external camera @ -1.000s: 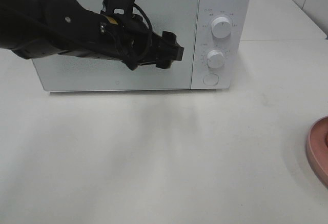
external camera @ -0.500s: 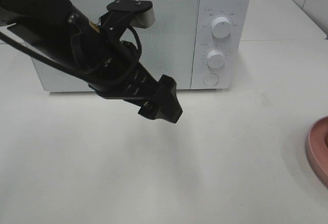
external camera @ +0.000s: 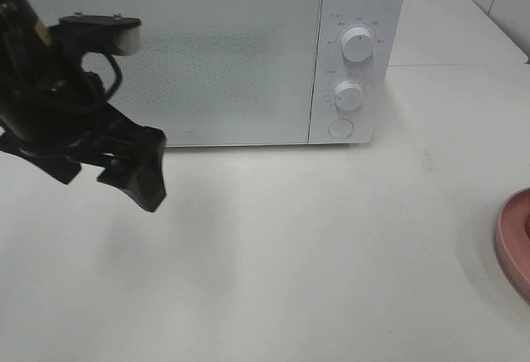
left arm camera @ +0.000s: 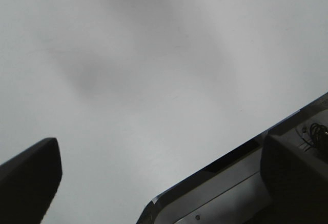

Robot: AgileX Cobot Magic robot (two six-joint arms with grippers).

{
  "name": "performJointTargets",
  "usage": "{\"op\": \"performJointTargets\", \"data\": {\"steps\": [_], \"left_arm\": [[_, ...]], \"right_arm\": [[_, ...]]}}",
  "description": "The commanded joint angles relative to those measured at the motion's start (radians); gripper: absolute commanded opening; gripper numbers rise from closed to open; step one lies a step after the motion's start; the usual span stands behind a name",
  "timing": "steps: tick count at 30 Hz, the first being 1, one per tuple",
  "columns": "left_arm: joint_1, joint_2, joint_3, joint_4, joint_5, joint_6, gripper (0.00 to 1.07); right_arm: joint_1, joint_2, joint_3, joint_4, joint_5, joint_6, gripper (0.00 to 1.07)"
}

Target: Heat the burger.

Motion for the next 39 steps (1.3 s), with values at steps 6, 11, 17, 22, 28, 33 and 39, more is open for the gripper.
{"op": "performJointTargets", "data": {"steps": [6, 11, 17, 22, 28, 33, 39], "left_arm": [[0.200, -0.143, 0.002, 0.030, 0.122, -0.020, 0.98], [0.359, -0.241, 0.074, 0.050, 0.131, -0.010, 0.98], [0.537, -0.377, 0.222, 0.049, 0.154, -0.008, 0.98], [0.559, -0.470, 0.306, 0.053, 0.146, -0.008, 0.98], [0.559, -0.700, 0.485, 0.066, 0.125, -0.008, 0.98], [0.559, -0.825, 0.556, 0.067, 0.100, -0.020, 0.98], [0.559, -1.050, 0.595, 0.080, 0.068, -0.020, 0.98]], "right_arm": [[-0.005, -0.027, 0.000, 0.000, 0.001, -0.006, 0.76], [-0.005, -0.027, 0.000, 0.000, 0.001, -0.006, 0.76], [-0.005, -0.027, 0.000, 0.000, 0.001, -0.006, 0.76], [-0.005, -0.027, 0.000, 0.000, 0.001, -0.006, 0.76], [-0.005, -0.027, 0.000, 0.000, 0.001, -0.006, 0.76], [-0.005, -0.027, 0.000, 0.000, 0.001, -0.006, 0.76], [-0.005, -0.027, 0.000, 0.000, 0.001, -0.006, 0.76]]}}
